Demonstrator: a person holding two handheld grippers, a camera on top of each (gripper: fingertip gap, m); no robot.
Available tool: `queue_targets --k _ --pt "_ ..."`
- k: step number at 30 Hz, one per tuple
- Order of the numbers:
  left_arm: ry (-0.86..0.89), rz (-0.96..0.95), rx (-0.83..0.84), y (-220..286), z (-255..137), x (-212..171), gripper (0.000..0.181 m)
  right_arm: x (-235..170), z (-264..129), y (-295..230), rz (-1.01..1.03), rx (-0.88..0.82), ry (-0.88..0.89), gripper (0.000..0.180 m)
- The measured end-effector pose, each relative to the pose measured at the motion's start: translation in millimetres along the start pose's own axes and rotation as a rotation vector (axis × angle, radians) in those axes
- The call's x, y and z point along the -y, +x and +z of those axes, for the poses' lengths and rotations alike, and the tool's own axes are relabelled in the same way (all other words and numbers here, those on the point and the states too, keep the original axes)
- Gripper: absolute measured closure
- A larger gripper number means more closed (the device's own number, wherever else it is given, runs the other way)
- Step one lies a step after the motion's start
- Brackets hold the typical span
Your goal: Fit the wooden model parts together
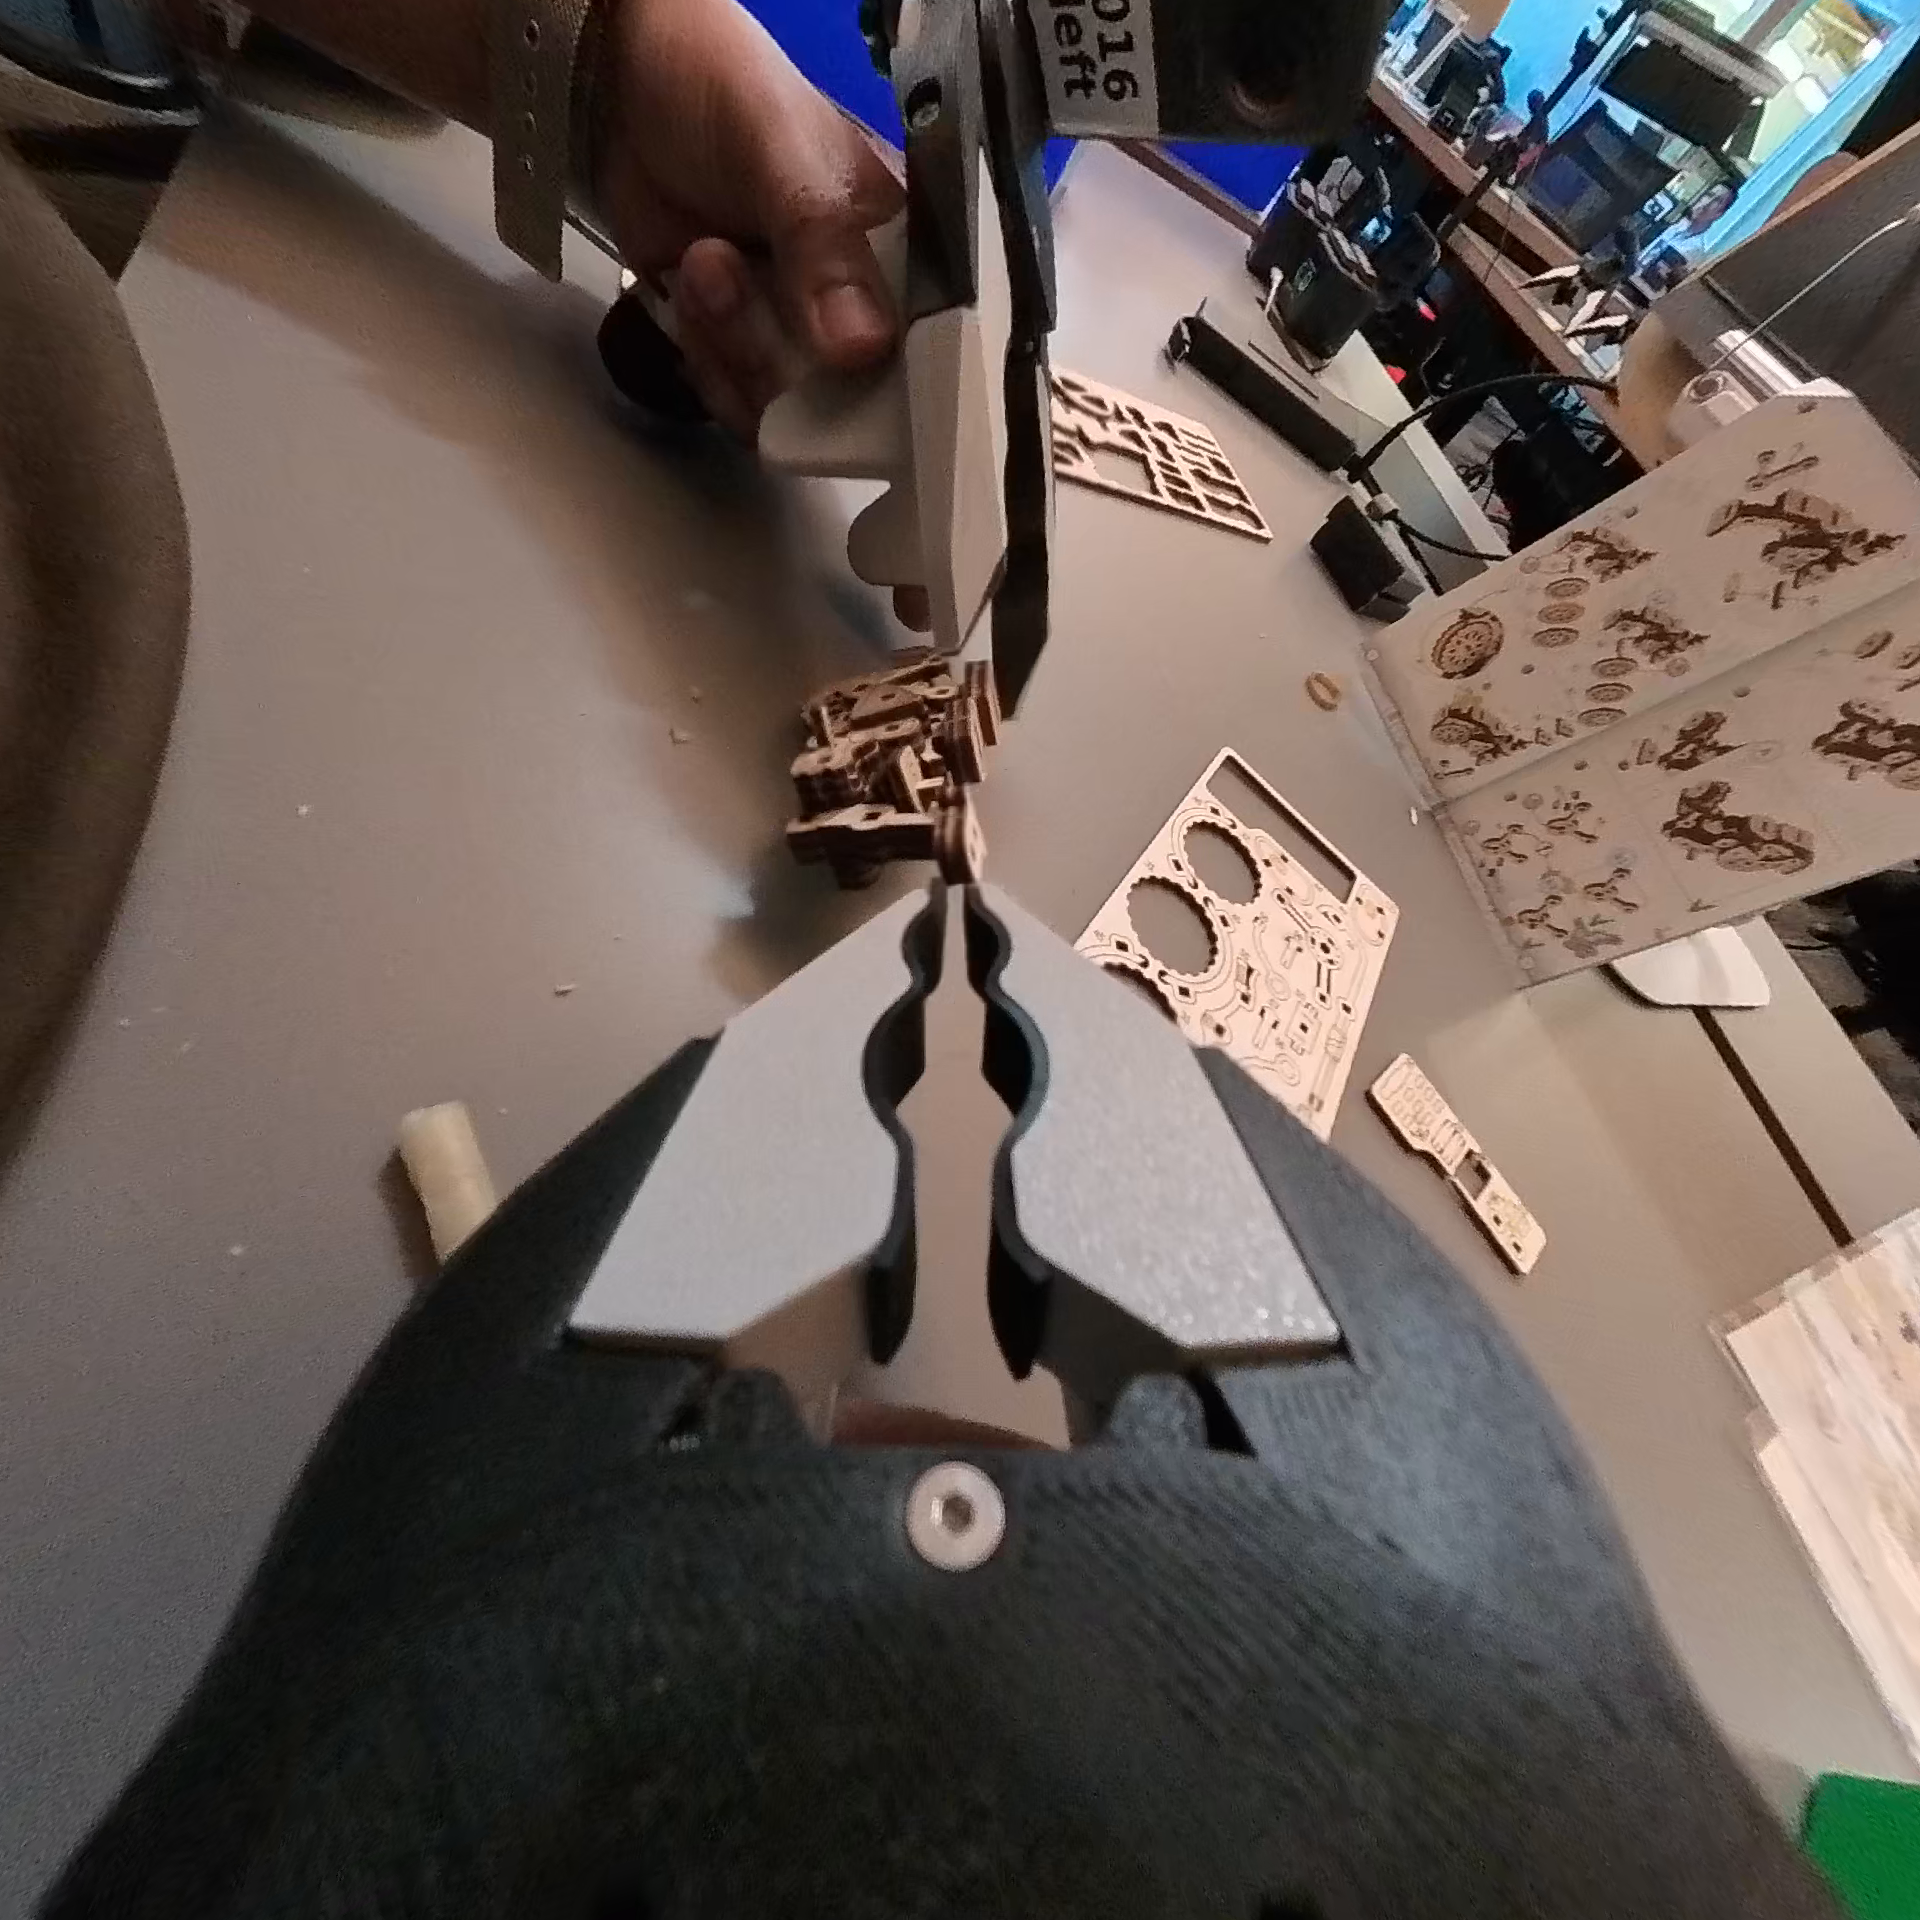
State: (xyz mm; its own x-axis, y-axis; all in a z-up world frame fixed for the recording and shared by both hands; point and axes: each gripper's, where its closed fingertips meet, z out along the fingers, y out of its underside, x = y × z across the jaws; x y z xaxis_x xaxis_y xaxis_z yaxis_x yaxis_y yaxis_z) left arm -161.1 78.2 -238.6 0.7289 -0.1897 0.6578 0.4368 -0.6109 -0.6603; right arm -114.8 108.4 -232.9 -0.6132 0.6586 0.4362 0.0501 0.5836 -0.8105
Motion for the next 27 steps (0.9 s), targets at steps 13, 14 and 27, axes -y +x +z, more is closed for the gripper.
queue_targets --k 13,14,27 --pt "-0.025 0.022 -0.038 5.3 -2.9 -4.3 0.164 -25.5 -0.2 -0.2 0.142 0.044 -0.157 0.163" --pt "-0.03 0.025 -0.042 6.2 -2.5 -5.2 0.164 -29.0 -0.1 -2.2 0.158 0.06 -0.179 0.162" --pt "-0.082 0.114 -0.113 22.7 -2.4 -14.6 0.163 -28.9 -10.0 -14.3 0.346 0.197 -0.173 0.157"
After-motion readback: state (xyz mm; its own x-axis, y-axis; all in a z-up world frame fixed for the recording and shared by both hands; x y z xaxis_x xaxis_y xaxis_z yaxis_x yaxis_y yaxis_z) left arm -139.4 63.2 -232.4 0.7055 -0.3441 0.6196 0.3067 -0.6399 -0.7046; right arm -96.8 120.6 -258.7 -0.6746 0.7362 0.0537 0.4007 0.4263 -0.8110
